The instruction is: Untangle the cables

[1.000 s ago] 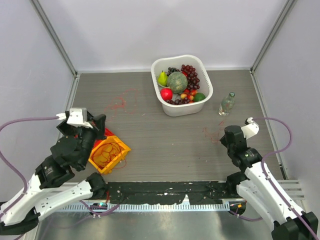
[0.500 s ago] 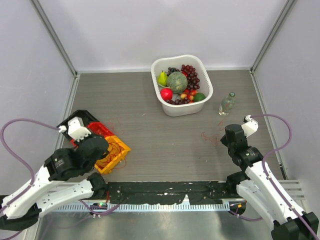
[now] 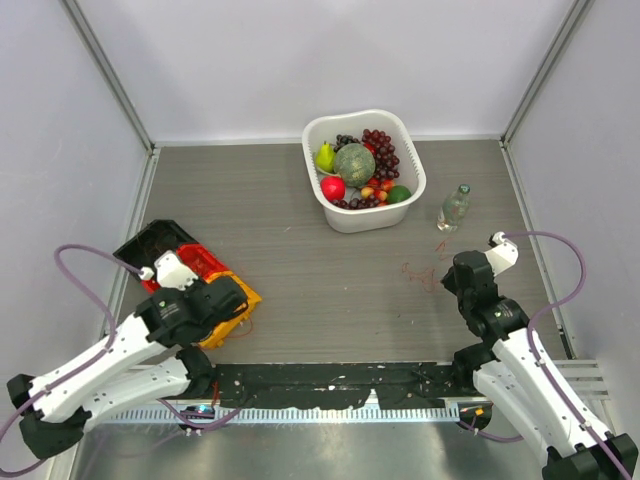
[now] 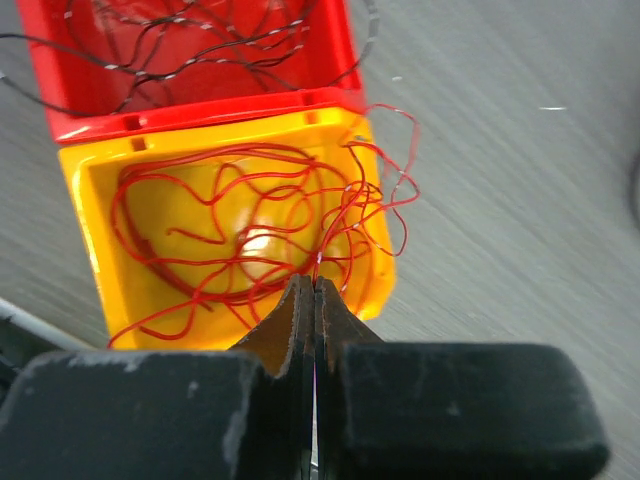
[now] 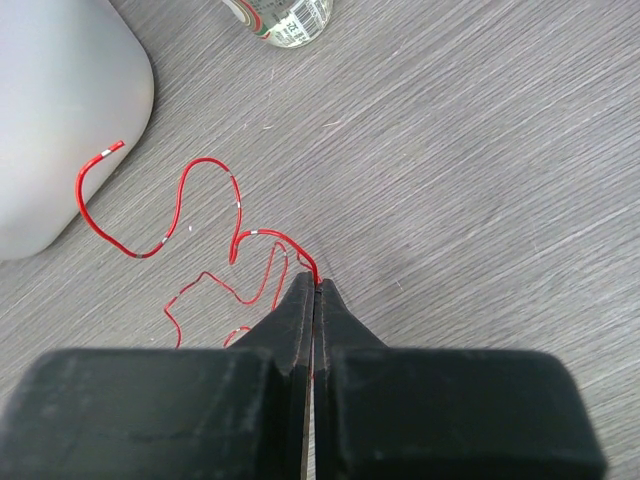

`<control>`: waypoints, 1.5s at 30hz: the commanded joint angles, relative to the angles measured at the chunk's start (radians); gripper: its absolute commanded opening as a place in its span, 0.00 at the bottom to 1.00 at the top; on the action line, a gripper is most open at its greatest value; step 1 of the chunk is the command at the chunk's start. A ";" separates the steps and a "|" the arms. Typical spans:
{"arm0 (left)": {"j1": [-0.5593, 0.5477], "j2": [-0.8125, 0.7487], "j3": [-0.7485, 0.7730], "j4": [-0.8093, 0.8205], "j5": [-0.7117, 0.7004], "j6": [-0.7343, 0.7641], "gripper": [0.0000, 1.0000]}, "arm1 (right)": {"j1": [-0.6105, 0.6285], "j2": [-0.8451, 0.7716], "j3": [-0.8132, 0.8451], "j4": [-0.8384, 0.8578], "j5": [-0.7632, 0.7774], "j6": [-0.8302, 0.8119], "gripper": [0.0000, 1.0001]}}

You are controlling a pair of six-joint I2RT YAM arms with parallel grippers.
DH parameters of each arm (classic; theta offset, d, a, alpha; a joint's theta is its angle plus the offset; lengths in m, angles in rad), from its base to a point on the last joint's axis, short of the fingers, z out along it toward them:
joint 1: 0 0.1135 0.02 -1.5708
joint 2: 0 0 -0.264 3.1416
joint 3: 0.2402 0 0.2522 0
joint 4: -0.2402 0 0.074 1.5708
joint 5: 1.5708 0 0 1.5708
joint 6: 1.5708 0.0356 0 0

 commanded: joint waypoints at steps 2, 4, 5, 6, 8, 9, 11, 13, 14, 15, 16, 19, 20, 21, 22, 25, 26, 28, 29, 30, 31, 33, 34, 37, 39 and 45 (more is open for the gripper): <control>0.166 0.028 -0.085 0.120 0.143 0.162 0.00 | -0.006 -0.006 -0.003 0.046 0.010 -0.010 0.01; 0.278 0.043 -0.129 0.175 0.245 0.222 0.00 | -0.005 -0.006 -0.003 0.049 0.013 -0.012 0.01; 0.343 0.052 -0.138 0.175 0.280 0.230 0.00 | -0.005 -0.008 -0.003 0.051 0.010 -0.012 0.01; 0.378 0.063 -0.142 0.162 0.291 0.227 0.00 | -0.005 -0.008 -0.003 0.051 0.008 -0.015 0.01; 0.428 0.058 -0.125 0.097 0.268 0.189 0.00 | -0.005 -0.008 -0.004 0.051 0.005 -0.015 0.01; 0.441 0.045 -0.111 0.058 0.247 0.162 0.00 | -0.005 -0.009 -0.004 0.051 0.004 -0.015 0.01; 0.445 -0.003 -0.086 0.002 0.186 0.126 0.00 | -0.005 -0.008 -0.006 0.054 0.001 -0.015 0.01; 0.445 -0.055 -0.083 -0.032 0.165 0.093 0.00 | -0.005 -0.009 -0.004 0.055 0.004 -0.018 0.01; 0.445 -0.079 -0.088 -0.038 0.165 0.083 0.00 | -0.005 -0.009 -0.004 0.055 0.004 -0.016 0.01; 0.446 -0.093 -0.094 -0.039 0.171 0.076 0.00 | -0.005 -0.005 -0.004 0.057 0.004 -0.018 0.01; 0.448 -0.107 -0.105 -0.029 0.182 0.076 0.00 | -0.005 -0.003 -0.004 0.057 0.005 -0.020 0.01; 0.446 -0.112 -0.122 -0.007 0.217 0.084 0.03 | -0.005 0.005 -0.001 0.060 -0.001 -0.023 0.01; 0.448 -0.106 -0.120 -0.007 0.219 0.084 0.13 | -0.005 0.008 -0.001 0.063 -0.003 -0.023 0.01; 0.448 -0.100 -0.109 -0.012 0.211 0.088 0.23 | -0.005 0.009 -0.001 0.063 -0.003 -0.026 0.01; 0.446 -0.095 -0.093 -0.018 0.199 0.101 0.38 | -0.005 0.012 -0.001 0.065 -0.004 -0.026 0.01; 0.446 -0.098 -0.028 0.026 0.144 0.223 0.62 | -0.005 0.015 -0.003 0.072 -0.010 -0.032 0.01; 0.446 -0.101 0.002 0.078 0.136 0.306 0.69 | -0.003 0.014 -0.003 0.075 -0.019 -0.033 0.01; 0.446 -0.109 0.042 0.188 0.141 0.441 0.76 | -0.005 0.017 -0.006 0.091 -0.058 -0.052 0.01; 0.446 -0.116 0.053 0.265 0.160 0.531 0.78 | -0.005 0.017 -0.007 0.106 -0.094 -0.067 0.00; 0.446 -0.127 0.055 0.334 0.185 0.600 0.79 | -0.005 0.018 -0.009 0.115 -0.126 -0.094 0.01; 0.448 -0.136 0.046 0.423 0.231 0.694 0.79 | -0.005 0.024 -0.023 0.159 -0.216 -0.111 0.01; 0.446 -0.149 0.009 0.624 0.395 0.823 0.79 | -0.003 0.076 -0.038 0.231 -0.408 -0.170 0.01; 0.446 -0.140 -0.016 0.722 0.499 0.857 0.79 | -0.005 0.102 -0.043 0.264 -0.479 -0.212 0.01; 0.445 -0.062 -0.092 0.983 0.831 0.866 0.73 | 0.023 0.246 -0.050 0.392 -0.830 -0.227 0.01; 0.439 0.009 -0.143 1.150 1.048 0.825 0.70 | 0.105 0.287 -0.052 0.446 -0.883 -0.208 0.01; 0.209 0.214 -0.267 1.585 1.123 0.728 0.75 | 0.316 0.322 -0.046 0.635 -0.920 -0.070 0.01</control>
